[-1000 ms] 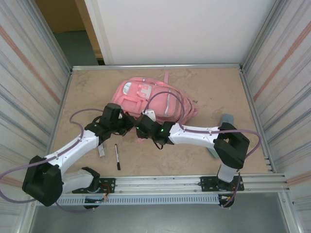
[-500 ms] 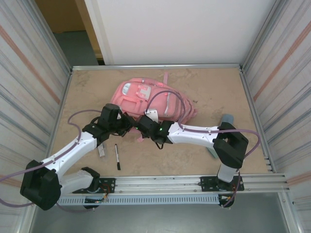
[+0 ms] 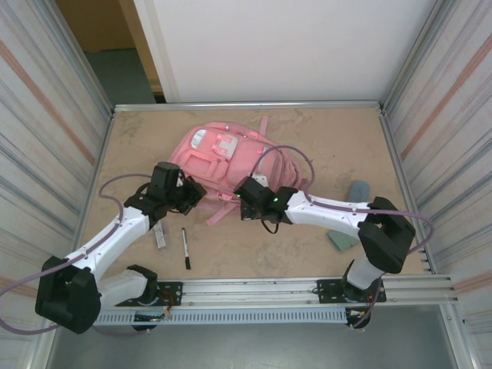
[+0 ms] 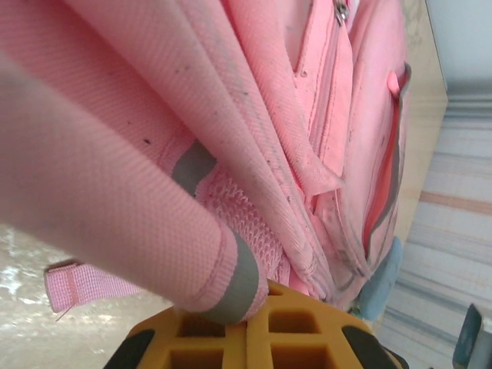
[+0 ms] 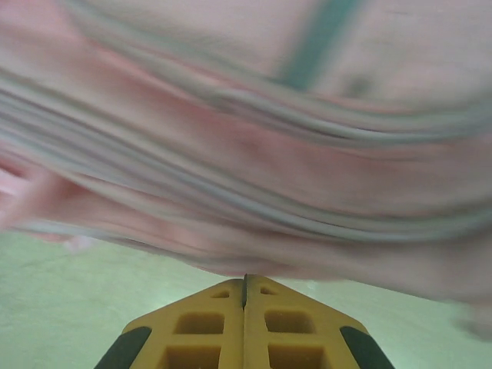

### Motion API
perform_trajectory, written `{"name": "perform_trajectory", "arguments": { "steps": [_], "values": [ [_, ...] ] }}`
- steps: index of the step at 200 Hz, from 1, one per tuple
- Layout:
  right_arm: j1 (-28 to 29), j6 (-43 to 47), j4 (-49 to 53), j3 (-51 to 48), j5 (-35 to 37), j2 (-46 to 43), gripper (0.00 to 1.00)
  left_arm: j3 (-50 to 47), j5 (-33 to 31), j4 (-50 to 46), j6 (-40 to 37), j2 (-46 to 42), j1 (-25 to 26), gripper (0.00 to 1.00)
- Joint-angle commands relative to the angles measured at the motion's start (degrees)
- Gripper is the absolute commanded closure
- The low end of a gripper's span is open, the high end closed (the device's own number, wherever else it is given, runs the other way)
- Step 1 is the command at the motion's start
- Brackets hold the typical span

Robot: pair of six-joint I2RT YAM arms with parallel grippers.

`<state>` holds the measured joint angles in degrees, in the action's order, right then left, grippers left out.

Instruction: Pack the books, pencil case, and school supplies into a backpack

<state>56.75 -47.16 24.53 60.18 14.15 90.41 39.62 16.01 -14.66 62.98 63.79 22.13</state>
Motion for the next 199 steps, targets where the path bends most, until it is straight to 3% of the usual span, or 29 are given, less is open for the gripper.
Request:
{"name": "perform_trajectory", "arguments": {
  "steps": [1,22,36,57,75,99,134,164,187,199],
  "values": [
    [-2.0,0.4,4.8,-2.9,-2.4,-5.2,1.0,0.2,0.8,1.9,-2.8,-2.0,-1.5,1.0],
    [-2.8,4.1,3.4,-4.3,-9.6,-7.7,1.0,-0.2,3.1,2.8,-1.4,-1.9,-1.9,1.0],
    [-0.1,7.1,-1.7,-5.4,-13.0,-9.2,0.78,-0.5,5.4,3.7,0.2,-1.9,-1.5,1.0],
    [4.6,7.3,-8.4,-4.9,-12.0,-8.1,0.7,-0.5,5.5,3.7,3.1,-2.9,0.2,1.0],
    [7.4,5.0,-10.4,-3.4,-5.4,-5.5,0.58,0.1,5.3,3.4,4.3,-3.6,1.7,1.0],
    [9.4,2.5,-11.4,-1.8,4.1,-2.2,0.57,2.1,5.0,0.1,5.4,-4.3,3.2,1.0],
    [9.9,3.4,-10.4,2.3,11.3,3.2,0.47,1.5,5.0,-1.1,12.5,-5.1,6.5,1.0],
    [9.6,2.6,-9.1,5.1,15.7,6.9,0.46,0.8,5.6,-0.7,14.0,-6.0,8.0,1.0],
    [8.1,2.0,-10.9,5.2,14.4,8.3,0.51,0.8,5.7,-1.4,13.5,-7.1,8.0,1.0],
    [7.8,1.8,-11.9,5.2,13.6,8.7,0.61,0.7,5.5,-1.6,13.4,-7.4,8.0,1.0]
  ]
}}
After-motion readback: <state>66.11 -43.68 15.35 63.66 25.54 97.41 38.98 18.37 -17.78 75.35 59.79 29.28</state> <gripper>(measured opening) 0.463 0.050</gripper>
